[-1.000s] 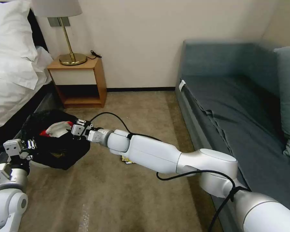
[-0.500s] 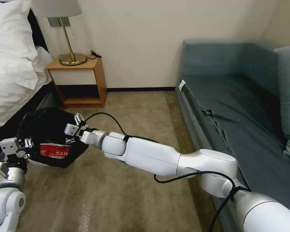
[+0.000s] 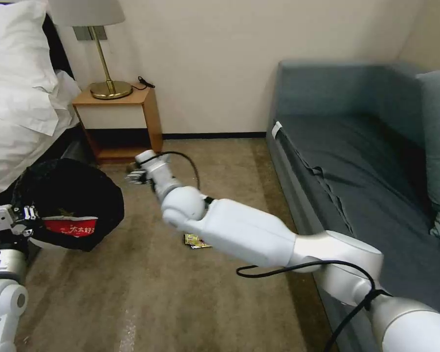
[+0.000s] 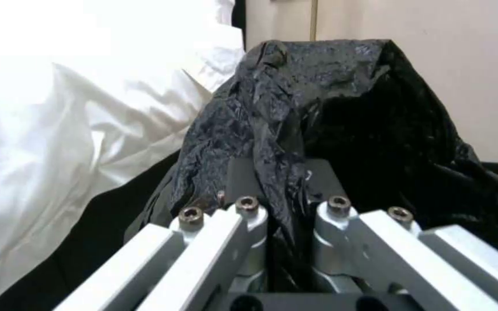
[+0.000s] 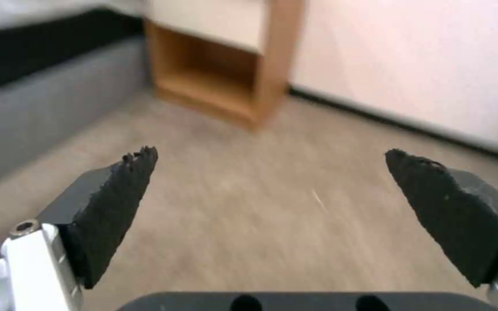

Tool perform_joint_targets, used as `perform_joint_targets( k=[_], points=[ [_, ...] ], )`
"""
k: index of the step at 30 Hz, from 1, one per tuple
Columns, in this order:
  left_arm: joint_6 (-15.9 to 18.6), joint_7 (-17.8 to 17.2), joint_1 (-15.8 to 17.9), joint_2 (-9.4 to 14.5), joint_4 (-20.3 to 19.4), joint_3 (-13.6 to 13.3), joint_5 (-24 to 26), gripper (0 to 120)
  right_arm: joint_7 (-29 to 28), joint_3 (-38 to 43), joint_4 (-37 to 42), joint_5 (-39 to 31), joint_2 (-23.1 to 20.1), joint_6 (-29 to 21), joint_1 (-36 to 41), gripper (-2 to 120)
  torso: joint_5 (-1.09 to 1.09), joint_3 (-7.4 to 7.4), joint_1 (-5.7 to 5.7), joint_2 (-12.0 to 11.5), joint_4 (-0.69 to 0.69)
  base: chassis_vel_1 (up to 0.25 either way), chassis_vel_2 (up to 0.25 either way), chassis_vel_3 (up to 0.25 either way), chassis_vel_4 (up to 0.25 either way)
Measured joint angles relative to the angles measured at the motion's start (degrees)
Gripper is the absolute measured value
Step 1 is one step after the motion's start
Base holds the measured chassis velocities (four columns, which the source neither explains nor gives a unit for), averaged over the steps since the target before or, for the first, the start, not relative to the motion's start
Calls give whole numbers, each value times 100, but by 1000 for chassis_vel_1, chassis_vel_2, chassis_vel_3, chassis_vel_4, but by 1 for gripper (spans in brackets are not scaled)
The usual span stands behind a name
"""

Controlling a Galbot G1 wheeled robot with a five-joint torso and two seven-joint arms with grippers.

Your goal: Pick up the trash bin, then pick up the garbage on the floor and place it into the trash bin.

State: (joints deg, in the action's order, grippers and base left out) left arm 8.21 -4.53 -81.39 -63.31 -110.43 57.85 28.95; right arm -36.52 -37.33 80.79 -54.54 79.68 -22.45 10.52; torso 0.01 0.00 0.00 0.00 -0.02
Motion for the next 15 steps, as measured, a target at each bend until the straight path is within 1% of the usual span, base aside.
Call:
perform_joint_targets(
  k=[1, 2, 3, 5, 6, 7, 9, 14, 15],
  points=[
    [0, 0, 0, 0, 0, 0, 0, 5, 0, 0, 0, 0, 0, 0, 0, 100, 0, 0, 0, 0, 0, 0, 0, 0, 0],
    [-4, 2, -2, 18, 13, 19, 9, 5, -27, 172, 25, -78, -153, -75, 178, 100, 0, 0, 0, 0, 0, 0, 0, 0, 0],
    [-4, 2, -2, 18, 13, 19, 9, 5, -27, 172, 25, -78, -153, -75, 178, 100, 0, 0, 0, 0, 0, 0, 0, 0, 0],
    [-28, 12, -32, 64, 45, 66, 46, 5, -3, 548, 51, -126, -423, -125, 616, 100, 1, 0, 0, 0, 1, 0, 0, 0, 0],
    [-48, 30, -39, 80, 66, 78, 51, 5, 38, 665, 52, -119, -493, -125, 789, 100, 1, 0, 0, 0, 2, 0, 0, 0, 0],
    [-48, 30, -39, 80, 66, 78, 51, 5, 38, 665, 52, -119, -493, -125, 789, 100, 1, 0, 0, 0, 2, 0, 0, 0, 0],
    [-98, 61, -68, 109, 113, 116, 55, 5, 207, 952, 8, 23, -662, -108, 1181, 100, 0, 0, 0, 0, 2, 0, 0, 0, 0],
    [-173, 79, -147, 111, 119, 153, 66, 5, 412, 1354, -107, 216, -827, -65, 1727, 100, 0, 0, 0, 0, 1, 0, 0, 0, 0],
    [-173, 79, -147, 111, 119, 153, 66, 5, 412, 1354, -107, 216, -827, -65, 1727, 100, 0, 0, 0, 0, 1, 0, 0, 0, 0]
  ],
)
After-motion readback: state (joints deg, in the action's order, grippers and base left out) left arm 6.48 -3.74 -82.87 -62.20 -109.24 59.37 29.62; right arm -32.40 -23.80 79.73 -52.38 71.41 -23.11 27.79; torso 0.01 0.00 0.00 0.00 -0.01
